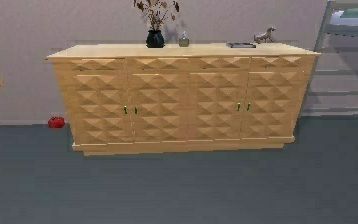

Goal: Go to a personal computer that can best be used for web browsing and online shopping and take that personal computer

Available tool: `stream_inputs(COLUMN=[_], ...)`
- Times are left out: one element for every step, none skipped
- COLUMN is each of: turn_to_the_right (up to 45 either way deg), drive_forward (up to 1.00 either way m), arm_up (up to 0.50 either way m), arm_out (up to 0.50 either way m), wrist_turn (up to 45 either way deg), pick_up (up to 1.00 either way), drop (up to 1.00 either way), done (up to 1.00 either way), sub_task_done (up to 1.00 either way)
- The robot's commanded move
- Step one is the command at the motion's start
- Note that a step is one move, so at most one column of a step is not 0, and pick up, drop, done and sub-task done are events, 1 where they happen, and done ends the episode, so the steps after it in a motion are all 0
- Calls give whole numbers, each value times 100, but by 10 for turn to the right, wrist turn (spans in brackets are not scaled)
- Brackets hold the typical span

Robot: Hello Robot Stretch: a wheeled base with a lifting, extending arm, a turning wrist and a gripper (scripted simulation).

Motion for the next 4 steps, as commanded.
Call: stream_inputs(turn_to_the_right=[0,0,0,0], drive_forward=[0,0,0,0], arm_up=[0,0,0,0], arm_out=[20,0,0,0], wrist_turn=[0,450,450,450], pick_up=[0,0,0,0], drop=[0,0,0,0], done=[0,0,0,0], sub_task_done=[0,0,0,0])
